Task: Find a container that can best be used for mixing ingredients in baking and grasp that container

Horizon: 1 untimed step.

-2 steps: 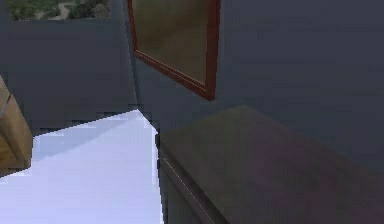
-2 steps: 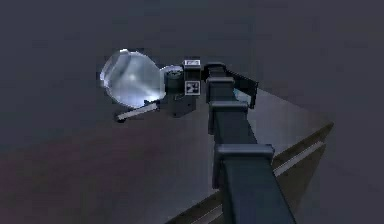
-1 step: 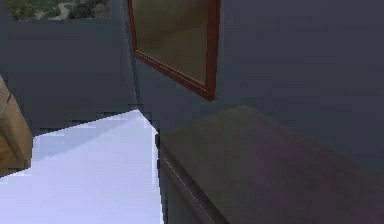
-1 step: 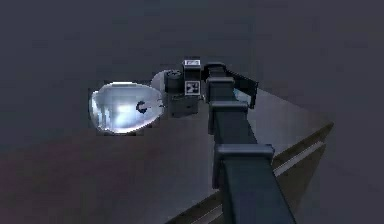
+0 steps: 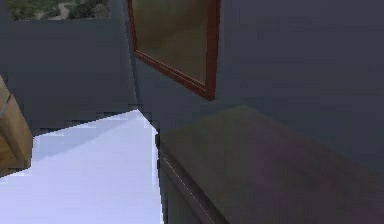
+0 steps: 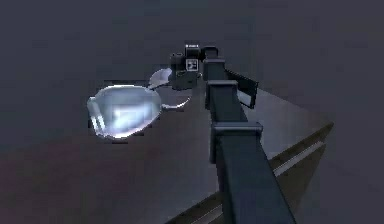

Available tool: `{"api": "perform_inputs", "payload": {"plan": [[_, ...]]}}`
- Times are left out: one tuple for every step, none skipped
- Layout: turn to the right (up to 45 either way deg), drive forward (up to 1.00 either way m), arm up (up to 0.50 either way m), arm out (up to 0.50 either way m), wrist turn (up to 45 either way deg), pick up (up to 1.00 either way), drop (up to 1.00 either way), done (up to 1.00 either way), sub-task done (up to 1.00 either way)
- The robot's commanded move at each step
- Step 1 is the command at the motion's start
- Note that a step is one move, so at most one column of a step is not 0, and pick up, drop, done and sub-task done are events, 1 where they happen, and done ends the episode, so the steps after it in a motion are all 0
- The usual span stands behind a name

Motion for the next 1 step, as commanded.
{"api": "perform_inputs", "payload": {"plan": [[0.0,0.00,0.00,0.00,0.0,1.00,0.00,0.00,0.00]]}}
